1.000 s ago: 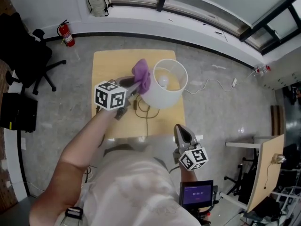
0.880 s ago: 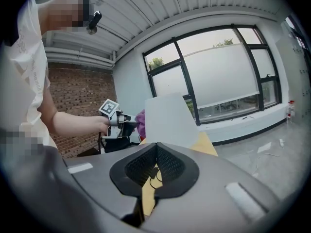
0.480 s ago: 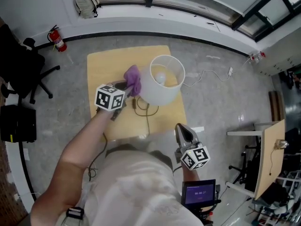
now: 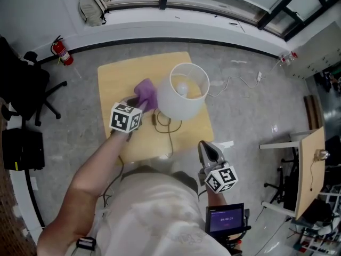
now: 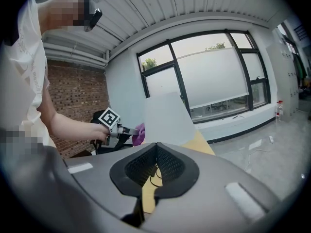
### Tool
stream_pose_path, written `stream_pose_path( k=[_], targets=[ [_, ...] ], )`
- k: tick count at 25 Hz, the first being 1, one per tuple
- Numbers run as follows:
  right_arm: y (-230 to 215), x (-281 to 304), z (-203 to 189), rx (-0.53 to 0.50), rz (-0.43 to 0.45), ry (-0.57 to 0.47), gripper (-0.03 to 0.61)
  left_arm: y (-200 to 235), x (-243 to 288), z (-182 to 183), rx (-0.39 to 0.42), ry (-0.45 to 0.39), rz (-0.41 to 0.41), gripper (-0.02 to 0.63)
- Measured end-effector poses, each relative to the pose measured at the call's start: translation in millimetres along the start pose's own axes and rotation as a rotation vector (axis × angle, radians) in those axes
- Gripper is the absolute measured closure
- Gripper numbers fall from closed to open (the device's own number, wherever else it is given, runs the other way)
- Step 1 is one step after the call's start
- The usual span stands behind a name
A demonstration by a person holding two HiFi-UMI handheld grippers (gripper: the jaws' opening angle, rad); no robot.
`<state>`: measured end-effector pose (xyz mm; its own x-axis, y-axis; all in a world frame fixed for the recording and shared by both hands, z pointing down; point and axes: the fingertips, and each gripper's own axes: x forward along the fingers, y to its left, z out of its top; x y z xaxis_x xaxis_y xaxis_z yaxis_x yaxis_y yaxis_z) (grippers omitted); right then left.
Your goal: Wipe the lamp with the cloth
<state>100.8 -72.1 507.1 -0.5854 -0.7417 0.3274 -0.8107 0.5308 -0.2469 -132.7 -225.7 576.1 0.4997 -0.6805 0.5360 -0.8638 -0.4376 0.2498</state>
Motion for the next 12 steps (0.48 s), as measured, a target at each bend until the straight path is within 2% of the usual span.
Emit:
stream_pose_path(
  k=[7, 12],
  targets=[
    [1, 8, -6, 0.010, 0.013, -0.002, 0.565, -10, -41, 1, 0.080, -0.120, 0.025, 0.526],
    [5, 13, -3, -0.004, 0.061, -0.017, 0.563, -33, -72, -14, 0.099, -0.148, 0.028, 0.526]
  ],
)
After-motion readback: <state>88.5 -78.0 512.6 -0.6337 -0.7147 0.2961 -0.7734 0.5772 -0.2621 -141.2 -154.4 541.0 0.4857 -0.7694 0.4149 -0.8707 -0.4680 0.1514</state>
